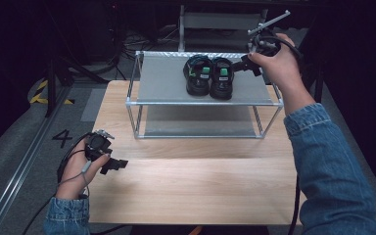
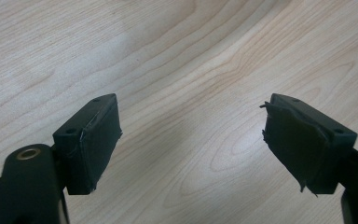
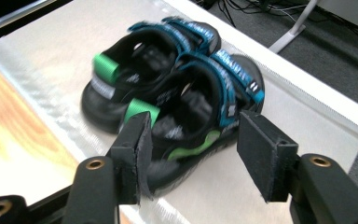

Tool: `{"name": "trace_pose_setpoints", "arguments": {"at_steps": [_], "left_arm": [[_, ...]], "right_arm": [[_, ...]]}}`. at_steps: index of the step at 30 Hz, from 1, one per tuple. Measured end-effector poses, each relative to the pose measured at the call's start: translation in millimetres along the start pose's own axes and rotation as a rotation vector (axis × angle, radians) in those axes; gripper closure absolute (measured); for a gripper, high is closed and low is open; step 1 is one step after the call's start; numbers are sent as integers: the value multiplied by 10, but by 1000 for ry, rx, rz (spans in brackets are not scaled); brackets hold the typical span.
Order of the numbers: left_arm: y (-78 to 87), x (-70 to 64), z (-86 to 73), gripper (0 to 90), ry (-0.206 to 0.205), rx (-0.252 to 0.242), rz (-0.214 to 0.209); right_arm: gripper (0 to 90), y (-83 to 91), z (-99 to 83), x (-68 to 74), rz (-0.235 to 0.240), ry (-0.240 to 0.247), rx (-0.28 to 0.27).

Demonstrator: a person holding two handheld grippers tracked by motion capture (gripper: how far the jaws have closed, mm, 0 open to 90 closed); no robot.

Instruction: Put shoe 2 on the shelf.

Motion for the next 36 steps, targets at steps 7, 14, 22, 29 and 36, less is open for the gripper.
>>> {"name": "trace_pose_setpoints", "arguments": {"at_steps": [7, 14, 22, 29, 36], "left_arm": [[-2, 12, 24, 192, 0, -1, 4], [36, 56, 7, 193, 15, -8, 13], [43, 58, -4, 193, 21, -11, 16], [33, 66, -4, 192, 18, -5, 12], [17, 76, -12, 193, 23, 1, 21]], "right_arm": [[429, 231, -268, 159, -1, -4, 2], [407, 386, -587, 310, 13, -15, 16], [386, 398, -1059, 455, 35, -41, 56], [372, 329, -1417, 514, 47, -74, 93], [363, 242, -1729, 573, 57, -101, 133]]}}
Point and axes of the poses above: each handheld gripper's, and its own axes: y roughly backward along the jaws, z roughly out of its top, x roughly to its left, the point moved 5 cm from there along -y, roughly forward along the jaws, and after that the axes turned 9 degrees about y, right-handed, at the moved point
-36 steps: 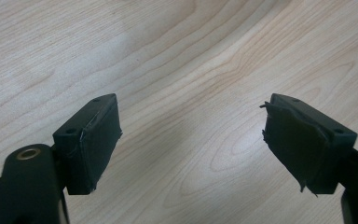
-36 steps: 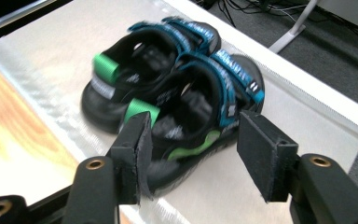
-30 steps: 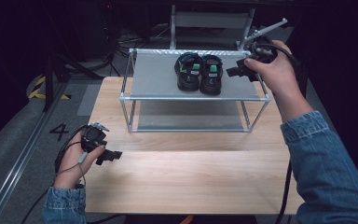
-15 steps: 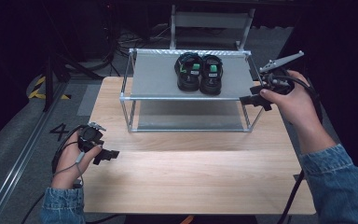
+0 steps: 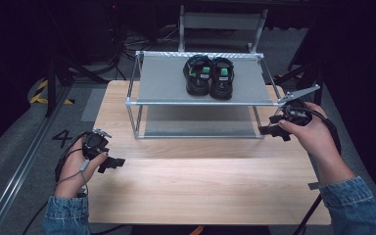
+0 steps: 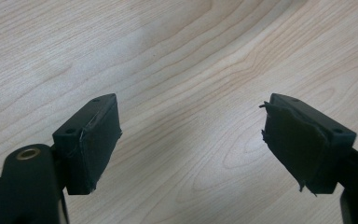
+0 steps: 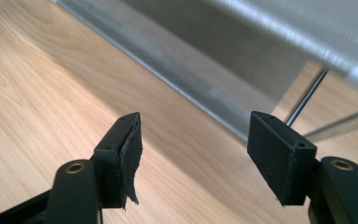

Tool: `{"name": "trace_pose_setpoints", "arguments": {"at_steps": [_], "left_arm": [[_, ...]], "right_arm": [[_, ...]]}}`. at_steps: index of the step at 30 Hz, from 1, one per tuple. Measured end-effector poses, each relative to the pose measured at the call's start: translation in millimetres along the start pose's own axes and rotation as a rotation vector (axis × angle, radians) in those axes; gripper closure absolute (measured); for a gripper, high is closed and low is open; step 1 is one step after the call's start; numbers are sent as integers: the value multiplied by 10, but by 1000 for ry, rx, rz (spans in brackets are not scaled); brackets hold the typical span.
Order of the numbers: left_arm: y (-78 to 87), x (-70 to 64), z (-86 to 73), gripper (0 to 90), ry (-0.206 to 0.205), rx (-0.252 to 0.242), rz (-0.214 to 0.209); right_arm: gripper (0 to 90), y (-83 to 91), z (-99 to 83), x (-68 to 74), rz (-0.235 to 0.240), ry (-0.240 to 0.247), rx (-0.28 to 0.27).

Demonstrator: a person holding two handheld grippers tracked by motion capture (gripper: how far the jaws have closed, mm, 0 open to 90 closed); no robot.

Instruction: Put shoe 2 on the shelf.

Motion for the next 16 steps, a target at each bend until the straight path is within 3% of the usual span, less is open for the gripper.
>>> {"name": "trace_pose_setpoints", "arguments": {"at_steps": [16], "left_arm": [[4, -21, 10, 193, -8, -3, -5]], "right_arm": [[345, -344, -613, 39, 22, -66, 56]]}}
Point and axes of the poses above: each handheld gripper's, and its own axes: y roughly backward along the jaws, z roughly out of its top, x roughly to its left, the point moved 5 cm from there along -y, roughly forward along the jaws, and after that the axes turned 9 degrees about y, right-handed, at the moved point
